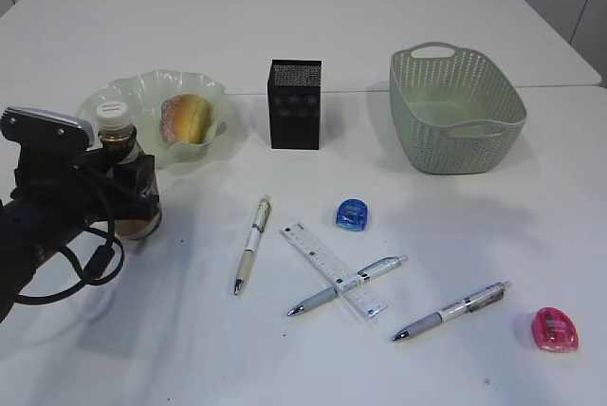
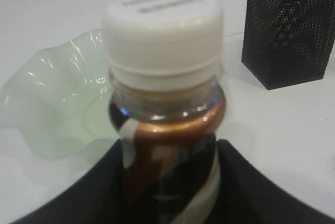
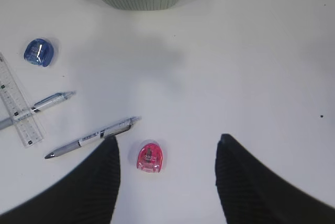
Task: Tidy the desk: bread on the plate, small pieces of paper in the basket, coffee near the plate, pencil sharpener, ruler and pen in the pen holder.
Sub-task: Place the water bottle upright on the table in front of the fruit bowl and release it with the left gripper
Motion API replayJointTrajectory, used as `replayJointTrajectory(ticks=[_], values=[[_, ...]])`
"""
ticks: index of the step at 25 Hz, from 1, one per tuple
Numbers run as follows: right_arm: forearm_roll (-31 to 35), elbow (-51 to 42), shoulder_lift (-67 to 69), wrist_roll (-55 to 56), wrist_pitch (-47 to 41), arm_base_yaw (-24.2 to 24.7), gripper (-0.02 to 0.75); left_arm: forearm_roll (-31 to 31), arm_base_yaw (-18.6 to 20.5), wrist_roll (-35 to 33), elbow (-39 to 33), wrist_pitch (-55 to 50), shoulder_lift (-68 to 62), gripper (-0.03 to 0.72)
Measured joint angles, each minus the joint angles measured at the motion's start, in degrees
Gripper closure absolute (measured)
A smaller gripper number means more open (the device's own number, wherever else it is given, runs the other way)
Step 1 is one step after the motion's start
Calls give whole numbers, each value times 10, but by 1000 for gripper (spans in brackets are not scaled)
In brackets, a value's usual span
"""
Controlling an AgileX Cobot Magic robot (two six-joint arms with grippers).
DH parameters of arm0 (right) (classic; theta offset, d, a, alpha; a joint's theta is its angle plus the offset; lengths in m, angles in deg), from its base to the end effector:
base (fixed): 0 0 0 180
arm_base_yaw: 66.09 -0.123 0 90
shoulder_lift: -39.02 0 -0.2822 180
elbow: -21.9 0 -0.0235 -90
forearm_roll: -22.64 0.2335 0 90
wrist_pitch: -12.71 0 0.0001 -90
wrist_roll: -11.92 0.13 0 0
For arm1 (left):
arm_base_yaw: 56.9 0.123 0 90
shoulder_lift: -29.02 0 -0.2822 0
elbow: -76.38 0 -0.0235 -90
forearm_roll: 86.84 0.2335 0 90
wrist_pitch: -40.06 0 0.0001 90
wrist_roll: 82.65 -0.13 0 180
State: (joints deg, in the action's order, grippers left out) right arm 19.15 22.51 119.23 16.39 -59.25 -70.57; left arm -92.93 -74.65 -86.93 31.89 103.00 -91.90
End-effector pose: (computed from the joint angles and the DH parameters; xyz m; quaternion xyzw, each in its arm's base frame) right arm 0.2391 0.0112 0.3522 -0.0021 0.9689 -0.0111 0.2472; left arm 0.3398 -0.0959 0.1167 0.1012 0.7735 -0.0517 0.6235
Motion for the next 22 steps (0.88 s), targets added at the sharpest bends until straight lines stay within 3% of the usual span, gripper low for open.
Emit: replayJointTrajectory(ticks=[12,22], values=[[0,0,0,0,0,0,280,-18,0,0,3,23,0,200],[-5,0,0,0,0,0,280,-24,0,0,3,25,19,181]])
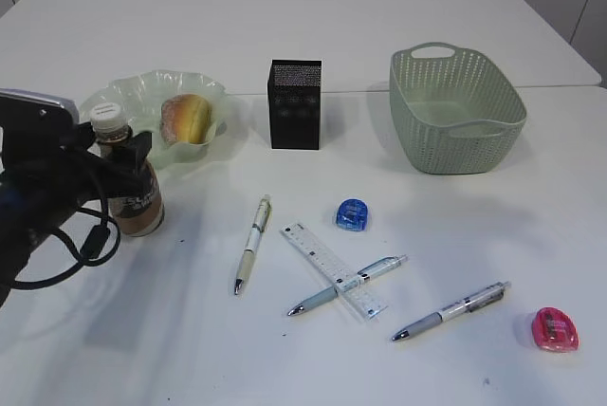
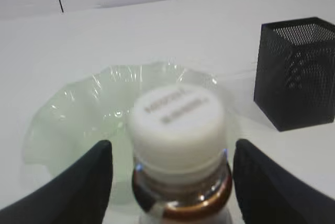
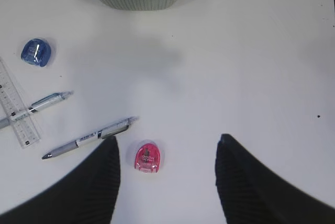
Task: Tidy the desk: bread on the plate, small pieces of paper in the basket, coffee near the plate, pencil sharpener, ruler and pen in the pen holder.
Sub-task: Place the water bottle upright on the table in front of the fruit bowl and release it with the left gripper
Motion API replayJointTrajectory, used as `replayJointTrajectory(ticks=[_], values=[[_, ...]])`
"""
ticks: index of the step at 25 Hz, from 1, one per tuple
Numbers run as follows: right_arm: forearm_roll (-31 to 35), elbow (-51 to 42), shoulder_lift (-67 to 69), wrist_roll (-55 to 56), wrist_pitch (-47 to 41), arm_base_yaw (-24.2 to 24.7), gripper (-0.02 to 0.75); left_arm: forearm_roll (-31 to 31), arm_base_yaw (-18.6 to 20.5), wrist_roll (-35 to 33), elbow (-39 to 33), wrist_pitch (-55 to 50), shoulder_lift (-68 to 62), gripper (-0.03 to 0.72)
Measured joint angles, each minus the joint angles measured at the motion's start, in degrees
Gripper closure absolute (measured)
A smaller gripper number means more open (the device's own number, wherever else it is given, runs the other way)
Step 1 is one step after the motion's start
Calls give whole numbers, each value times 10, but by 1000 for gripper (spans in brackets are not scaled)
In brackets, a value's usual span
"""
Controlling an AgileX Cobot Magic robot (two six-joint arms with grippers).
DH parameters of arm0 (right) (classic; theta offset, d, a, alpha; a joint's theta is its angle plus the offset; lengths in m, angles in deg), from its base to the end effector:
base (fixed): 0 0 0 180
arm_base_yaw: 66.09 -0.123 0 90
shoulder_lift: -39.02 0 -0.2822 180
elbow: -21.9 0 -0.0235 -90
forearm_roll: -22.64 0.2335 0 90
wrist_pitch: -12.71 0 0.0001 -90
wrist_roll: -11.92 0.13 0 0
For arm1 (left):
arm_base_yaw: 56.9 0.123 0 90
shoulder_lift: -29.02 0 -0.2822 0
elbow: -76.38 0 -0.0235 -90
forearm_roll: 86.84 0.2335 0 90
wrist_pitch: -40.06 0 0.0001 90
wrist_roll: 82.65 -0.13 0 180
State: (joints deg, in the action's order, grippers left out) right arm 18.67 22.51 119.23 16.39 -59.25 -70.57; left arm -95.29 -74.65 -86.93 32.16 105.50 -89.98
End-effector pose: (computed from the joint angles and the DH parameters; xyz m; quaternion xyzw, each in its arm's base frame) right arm 0.2391 0.0102 0.3523 -0.0024 0.9688 -0.0153 0.2474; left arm 0.3427 -0.0915 0.1350 0.0777 0.7504 -0.0468 0.6548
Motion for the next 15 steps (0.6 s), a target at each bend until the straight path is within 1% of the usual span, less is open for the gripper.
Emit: replayJointTrajectory(ticks=[6,15], values=[[-9,0,0,0,0,0,280,1,0,0,0,-3,44,181],[-14,0,0,0,0,0,280,24,0,1,0,-55,111,181]])
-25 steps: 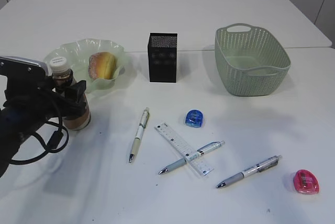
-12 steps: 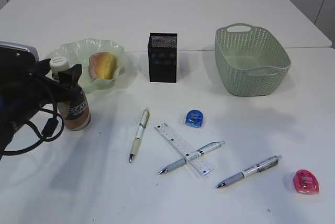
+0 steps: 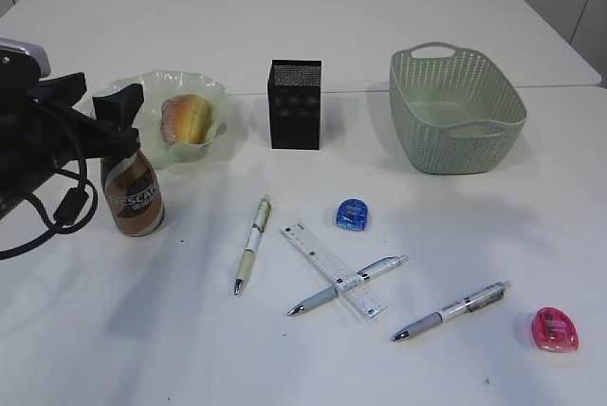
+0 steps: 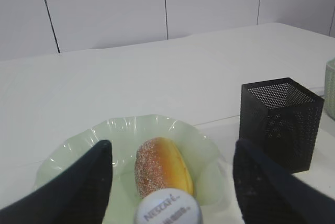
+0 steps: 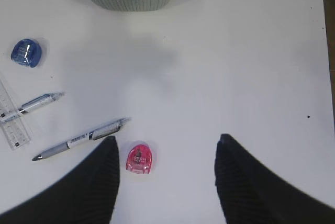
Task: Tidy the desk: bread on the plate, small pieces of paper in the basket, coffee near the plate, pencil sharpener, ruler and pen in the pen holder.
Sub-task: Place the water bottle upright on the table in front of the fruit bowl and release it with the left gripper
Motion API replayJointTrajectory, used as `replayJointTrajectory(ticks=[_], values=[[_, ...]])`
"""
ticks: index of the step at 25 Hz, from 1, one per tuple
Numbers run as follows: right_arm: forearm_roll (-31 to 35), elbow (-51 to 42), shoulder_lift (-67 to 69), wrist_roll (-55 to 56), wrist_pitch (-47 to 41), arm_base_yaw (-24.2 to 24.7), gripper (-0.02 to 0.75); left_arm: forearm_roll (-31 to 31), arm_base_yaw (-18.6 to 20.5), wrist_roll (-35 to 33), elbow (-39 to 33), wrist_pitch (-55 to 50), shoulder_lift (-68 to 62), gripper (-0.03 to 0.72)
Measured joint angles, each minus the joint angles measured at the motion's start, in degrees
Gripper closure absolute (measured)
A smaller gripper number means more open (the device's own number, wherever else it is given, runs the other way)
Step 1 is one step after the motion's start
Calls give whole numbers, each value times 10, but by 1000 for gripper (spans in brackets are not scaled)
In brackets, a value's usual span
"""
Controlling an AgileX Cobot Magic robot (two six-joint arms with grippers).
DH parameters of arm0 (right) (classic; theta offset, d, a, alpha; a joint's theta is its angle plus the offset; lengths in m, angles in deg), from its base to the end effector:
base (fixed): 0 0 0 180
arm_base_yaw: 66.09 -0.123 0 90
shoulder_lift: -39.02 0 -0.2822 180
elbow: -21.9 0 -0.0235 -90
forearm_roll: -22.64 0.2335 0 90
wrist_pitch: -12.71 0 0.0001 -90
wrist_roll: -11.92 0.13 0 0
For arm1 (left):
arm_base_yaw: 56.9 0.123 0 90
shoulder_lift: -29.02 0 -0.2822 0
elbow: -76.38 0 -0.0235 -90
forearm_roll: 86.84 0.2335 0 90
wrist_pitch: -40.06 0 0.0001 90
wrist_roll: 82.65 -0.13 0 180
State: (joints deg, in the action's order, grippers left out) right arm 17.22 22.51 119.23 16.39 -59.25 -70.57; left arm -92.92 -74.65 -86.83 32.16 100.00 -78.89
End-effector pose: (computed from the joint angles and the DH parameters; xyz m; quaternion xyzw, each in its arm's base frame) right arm 0.2393 0.0070 0.3525 -0.0032 0.9683 -0.0279 0.2483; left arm 0.3332 -0.0942 0.1907 0.0868 0.7160 -0.0673 0.6894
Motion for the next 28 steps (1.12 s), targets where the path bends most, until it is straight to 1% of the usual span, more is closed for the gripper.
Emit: replayJointTrajectory(ticks=[8,17,22,28], values=[[-5,0,0,0,0,0,280,1,0,0,-1,-82,50,181],[-24,0,0,0,0,0,280,1,0,0,-2,-156,141,181],[-26,0,0,0,0,0,280,2,0,0,-3,-231,201,181],[-20,0,0,0,0,0,280,19,0,0,-3,-374,290,181]])
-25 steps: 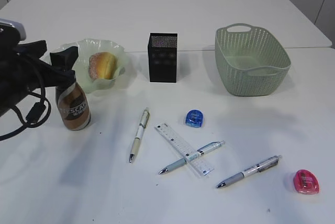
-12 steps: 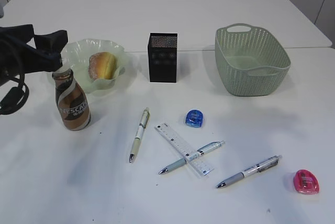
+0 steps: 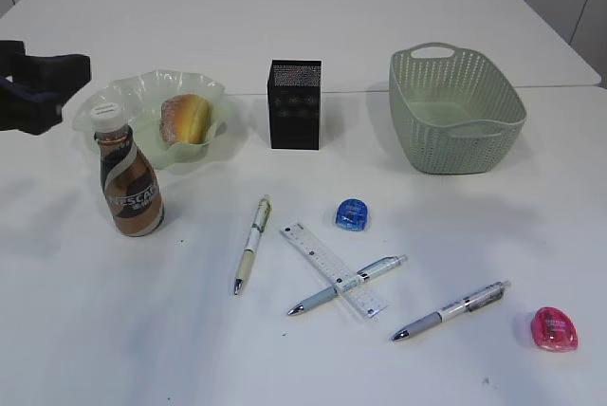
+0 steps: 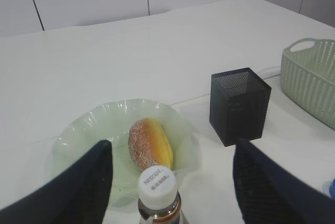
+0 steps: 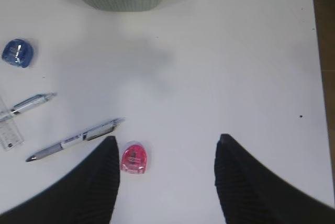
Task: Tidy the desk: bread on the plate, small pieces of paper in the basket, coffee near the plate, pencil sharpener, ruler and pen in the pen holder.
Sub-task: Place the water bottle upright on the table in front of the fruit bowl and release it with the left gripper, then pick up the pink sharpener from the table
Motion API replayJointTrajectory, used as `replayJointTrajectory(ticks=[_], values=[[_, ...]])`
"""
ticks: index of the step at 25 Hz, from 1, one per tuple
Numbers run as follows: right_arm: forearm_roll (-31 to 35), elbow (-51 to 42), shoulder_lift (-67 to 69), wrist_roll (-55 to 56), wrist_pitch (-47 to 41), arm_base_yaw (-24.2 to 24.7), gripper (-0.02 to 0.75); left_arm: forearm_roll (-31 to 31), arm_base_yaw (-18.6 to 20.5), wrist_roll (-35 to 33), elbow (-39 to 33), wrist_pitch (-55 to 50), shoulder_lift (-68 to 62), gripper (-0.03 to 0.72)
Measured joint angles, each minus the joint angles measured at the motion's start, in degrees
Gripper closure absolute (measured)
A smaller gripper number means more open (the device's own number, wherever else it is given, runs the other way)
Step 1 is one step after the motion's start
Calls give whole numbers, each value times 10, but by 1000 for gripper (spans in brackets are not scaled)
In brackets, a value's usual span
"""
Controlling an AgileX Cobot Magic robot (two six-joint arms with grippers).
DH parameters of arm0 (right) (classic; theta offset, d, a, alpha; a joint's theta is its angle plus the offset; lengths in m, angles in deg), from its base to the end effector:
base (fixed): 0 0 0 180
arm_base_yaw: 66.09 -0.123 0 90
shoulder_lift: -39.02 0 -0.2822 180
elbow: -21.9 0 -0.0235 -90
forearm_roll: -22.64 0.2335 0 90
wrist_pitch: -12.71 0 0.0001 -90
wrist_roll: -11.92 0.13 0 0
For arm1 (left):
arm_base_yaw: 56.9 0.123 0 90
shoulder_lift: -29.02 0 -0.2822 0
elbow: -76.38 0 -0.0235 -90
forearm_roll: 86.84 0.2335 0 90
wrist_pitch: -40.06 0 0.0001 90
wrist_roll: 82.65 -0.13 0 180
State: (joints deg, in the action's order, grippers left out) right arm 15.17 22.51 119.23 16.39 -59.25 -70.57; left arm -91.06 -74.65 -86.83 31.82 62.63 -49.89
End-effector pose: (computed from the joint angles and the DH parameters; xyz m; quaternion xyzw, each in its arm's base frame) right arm 0.2396 0.0026 0.3530 -0.0044 0.9673 -0.0457 0.2494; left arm 0.2688 -0.0822 0.2660 0.1120 0.7632 -0.0859 0.6306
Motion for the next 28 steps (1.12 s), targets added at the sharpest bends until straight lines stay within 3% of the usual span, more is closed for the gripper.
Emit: replayJointTrajectory(ticks=[6,15,24,28], values=[[62,0,0,0,0,0,280,30,0,0,0,-108,109,181],[107,0,0,4,0,0,280,27,0,1,3,-364,255,185],[108,-32,0,11,1,0,280,26,0,28,100,-627,266,187],[108,-126,0,39,2,0,279,26,0,42,140,-695,266,187]])
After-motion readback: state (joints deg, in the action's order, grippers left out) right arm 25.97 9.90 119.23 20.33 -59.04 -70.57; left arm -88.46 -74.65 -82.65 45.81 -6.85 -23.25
